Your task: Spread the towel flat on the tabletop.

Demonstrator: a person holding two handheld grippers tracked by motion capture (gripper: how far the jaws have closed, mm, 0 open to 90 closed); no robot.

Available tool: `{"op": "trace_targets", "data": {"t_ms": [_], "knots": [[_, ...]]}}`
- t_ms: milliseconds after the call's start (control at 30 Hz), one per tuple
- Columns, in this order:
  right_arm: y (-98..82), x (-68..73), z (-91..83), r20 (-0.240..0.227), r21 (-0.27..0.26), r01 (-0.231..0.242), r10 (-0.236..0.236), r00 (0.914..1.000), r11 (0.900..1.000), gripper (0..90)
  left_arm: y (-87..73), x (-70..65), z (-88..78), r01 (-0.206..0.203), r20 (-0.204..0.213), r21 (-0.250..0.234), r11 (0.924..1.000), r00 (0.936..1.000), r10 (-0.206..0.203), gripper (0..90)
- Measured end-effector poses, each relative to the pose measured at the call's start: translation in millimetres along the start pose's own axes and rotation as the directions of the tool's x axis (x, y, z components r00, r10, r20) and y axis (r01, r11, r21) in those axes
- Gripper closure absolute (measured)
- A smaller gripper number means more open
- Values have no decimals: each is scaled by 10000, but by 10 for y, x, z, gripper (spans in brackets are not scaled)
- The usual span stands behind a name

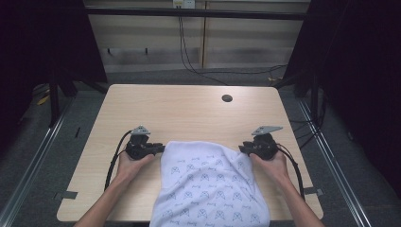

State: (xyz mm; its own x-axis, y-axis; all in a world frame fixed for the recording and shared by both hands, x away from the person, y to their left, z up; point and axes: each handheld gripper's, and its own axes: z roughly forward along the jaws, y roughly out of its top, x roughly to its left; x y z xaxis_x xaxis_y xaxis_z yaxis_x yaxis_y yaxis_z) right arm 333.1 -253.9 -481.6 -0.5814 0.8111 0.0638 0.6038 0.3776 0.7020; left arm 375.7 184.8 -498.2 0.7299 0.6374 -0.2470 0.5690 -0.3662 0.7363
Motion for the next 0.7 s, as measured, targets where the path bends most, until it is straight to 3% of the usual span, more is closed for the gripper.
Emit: {"op": "trace_targets", "data": {"t_ms": [33, 133, 167, 333, 400, 433, 533, 567, 600, 633, 667, 700], "knots": [[-39, 33, 23, -104, 253, 282, -279, 9996, 9993, 656, -8, -4, -9, -7, 98, -6, 10000, 10000, 7, 762], [-127, 95, 5, -481, 206, 226, -216, 9986, 9995, 624, -40, 2, 7, -96, 154, 225, 9997, 9998, 92, 692], [-197, 170, 13, -564, 336, 574, -554, 9969, 9978, 603, -55, 16, 43, -100, 146, 378, 9992, 9998, 94, 666], [-235, 196, 29, -177, 211, 487, -483, 9987, 9986, 602, -12, 21, 56, 170, 5, 97, 9998, 9999, -170, 608], [-242, 188, 39, -207, 80, 442, -440, 9988, 9990, 602, -18, 14, 81, 143, 82, 173, 9997, 9999, -145, 632], [-250, 189, 36, -171, 76, 396, -395, 9991, 9992, 604, -23, -21, 119, -121, 259, 290, 9995, 9996, 113, 677], [-258, 203, 34, -80, 79, 390, -389, 9992, 9992, 620, -6, -60, 147, -279, 461, 483, 9984, 9986, 256, 854], [-256, 215, 19, -143, 139, 408, -406, 9991, 9991, 784, 8, -72, 115, -325, 523, 403, 9987, 9982, 304, 866], [-256, 215, 19, -143, 139, 408, -406, 9991, 9991, 784, 8, -72, 115, -325, 523, 403, 9987, 9982, 304, 869], [-263, 189, -22, -460, 25, -8, 10, 9989, 10000, 838, 28, -54, 27, -44, 708, 16, 10000, 9975, 43, 871], [-262, 178, -49, -581, -38, -157, 155, 9982, 9999, 844, 28, -54, 27, -44, 708, 16, 10000, 9975, 43, 872], [-251, 165, -89, -560, -141, -222, 214, 9982, 9997, 849, 47, -48, -72, 84, 726, -396, 9992, 9973, -55, 873]]}}
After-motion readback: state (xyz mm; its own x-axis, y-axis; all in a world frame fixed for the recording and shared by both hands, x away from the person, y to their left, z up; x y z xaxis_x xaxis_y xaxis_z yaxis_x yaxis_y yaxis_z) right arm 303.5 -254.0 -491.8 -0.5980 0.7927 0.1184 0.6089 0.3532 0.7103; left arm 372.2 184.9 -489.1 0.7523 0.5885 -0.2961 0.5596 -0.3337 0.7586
